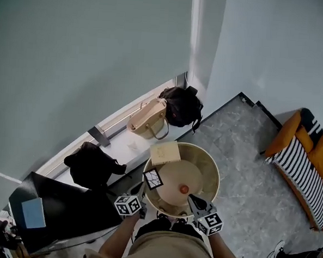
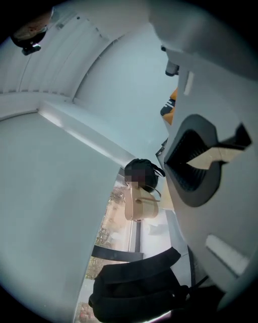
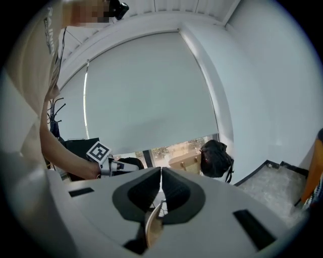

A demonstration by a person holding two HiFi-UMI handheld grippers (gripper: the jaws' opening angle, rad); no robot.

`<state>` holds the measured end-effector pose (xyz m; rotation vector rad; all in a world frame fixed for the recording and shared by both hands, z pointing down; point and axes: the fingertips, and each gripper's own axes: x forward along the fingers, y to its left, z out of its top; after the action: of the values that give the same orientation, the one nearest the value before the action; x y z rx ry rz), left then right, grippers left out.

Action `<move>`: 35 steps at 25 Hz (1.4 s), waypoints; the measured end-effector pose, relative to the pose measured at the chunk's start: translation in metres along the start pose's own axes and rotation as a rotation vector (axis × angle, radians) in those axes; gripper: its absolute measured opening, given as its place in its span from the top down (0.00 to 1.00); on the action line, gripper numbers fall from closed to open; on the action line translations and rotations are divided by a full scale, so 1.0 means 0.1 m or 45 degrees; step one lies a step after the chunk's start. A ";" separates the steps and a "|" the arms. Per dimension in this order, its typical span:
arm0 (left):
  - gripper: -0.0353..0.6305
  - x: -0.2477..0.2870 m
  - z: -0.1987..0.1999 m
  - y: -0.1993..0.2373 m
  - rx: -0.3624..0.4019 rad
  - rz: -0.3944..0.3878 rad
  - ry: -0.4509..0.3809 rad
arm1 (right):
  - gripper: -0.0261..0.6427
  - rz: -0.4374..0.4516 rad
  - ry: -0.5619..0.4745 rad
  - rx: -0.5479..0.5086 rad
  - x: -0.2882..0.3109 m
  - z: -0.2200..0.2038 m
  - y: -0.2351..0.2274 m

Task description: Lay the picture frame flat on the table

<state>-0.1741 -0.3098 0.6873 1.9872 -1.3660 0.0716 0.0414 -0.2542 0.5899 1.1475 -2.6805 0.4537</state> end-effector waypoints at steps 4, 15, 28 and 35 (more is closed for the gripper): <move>0.94 -0.20 0.31 -0.36 0.089 -0.070 -0.035 | 0.95 0.001 -0.021 0.008 -0.07 0.15 0.01; 0.94 -0.60 1.03 -1.28 0.405 -0.245 -0.174 | 0.95 0.038 -0.233 -0.144 -0.14 0.98 -0.03; 0.94 -0.77 1.50 -1.85 0.657 -0.277 -0.323 | 0.95 0.033 -0.331 -0.275 -0.20 1.67 -0.02; 0.94 -0.82 1.51 -1.86 0.695 -0.233 -0.329 | 0.95 -0.020 -0.353 -0.306 -0.23 1.78 -0.08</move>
<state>-0.1056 -0.2976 0.4438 2.6468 -1.4206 0.1166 0.0533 -0.3060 0.4183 1.2356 -2.8526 -0.0368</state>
